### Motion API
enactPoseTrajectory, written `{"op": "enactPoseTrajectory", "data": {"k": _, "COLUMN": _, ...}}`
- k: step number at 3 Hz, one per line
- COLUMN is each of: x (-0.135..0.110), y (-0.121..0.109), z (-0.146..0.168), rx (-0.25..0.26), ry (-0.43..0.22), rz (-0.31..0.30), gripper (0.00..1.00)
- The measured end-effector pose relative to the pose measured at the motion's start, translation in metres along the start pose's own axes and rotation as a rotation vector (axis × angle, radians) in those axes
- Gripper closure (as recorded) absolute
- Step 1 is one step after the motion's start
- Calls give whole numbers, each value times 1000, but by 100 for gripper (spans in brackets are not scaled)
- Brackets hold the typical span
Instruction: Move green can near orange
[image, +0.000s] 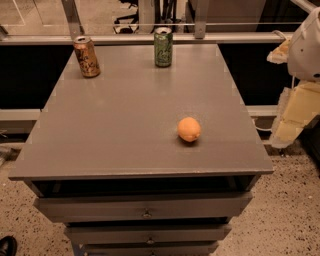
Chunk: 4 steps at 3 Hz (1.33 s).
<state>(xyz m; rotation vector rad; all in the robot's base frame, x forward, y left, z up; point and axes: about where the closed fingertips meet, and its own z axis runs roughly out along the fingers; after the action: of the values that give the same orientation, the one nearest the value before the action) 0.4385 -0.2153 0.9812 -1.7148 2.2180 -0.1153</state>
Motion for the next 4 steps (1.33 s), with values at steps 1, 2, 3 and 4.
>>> {"op": "enactPoseTrajectory", "data": {"k": 1, "x": -3, "y": -4, "z": 3, "rx": 2, "ry": -15, "rz": -1, "gripper": 0}}
{"op": "enactPoseTrajectory", "data": {"k": 2, "x": -17, "y": -22, "z": 18, "rx": 6, "ry": -98, "rz": -6, "gripper": 0}}
{"op": "enactPoseTrajectory", "data": {"k": 3, "x": -49, "y": -60, "z": 41, "rx": 18, "ry": -216, "rz": -17, "gripper": 0}}
{"op": "enactPoseTrajectory", "data": {"k": 4, "x": -100, "y": -122, "z": 65, "rx": 44, "ry": -416, "rz": 2, "gripper": 0}}
